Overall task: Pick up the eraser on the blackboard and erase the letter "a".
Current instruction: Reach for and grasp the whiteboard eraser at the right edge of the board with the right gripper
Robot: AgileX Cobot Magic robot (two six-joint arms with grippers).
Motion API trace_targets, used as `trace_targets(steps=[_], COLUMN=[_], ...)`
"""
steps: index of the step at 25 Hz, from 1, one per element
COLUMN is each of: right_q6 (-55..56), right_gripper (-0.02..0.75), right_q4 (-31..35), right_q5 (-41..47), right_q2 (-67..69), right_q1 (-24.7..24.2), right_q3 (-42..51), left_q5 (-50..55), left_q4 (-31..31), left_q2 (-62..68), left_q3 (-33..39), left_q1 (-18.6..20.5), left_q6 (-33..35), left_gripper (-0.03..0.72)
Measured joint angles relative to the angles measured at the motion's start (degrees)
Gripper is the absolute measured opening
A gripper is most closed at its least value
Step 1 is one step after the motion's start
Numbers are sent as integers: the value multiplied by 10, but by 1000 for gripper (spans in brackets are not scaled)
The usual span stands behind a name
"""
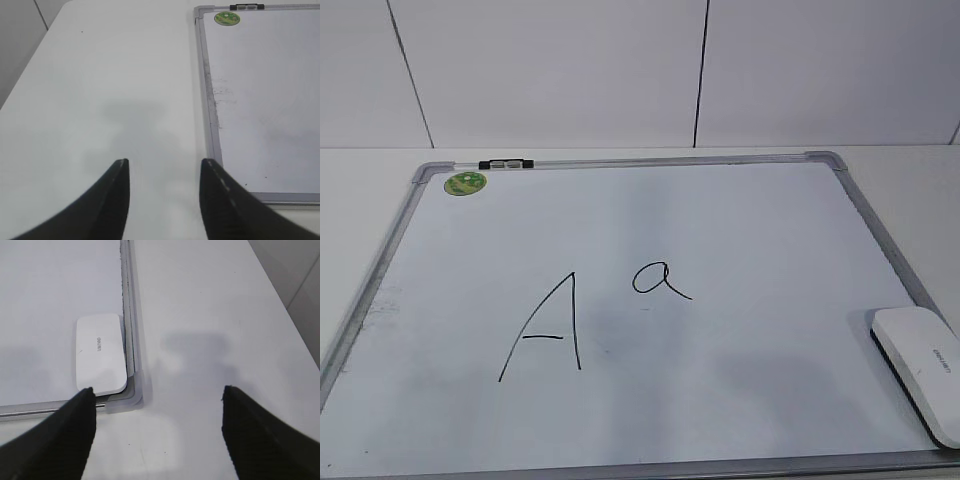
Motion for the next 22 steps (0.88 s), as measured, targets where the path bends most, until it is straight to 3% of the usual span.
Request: trace_targets(steps=[22], right_q6=[0], right_gripper=[594], right_q4=[0], right_q5=[0], right_q2=[0], right_q1=[0], right_q3=[0], left_q5=[0], left_q4=[0], left_q2=[0], left_q3=[0], left_q1=[0], left_q6=[0], left_gripper=[288])
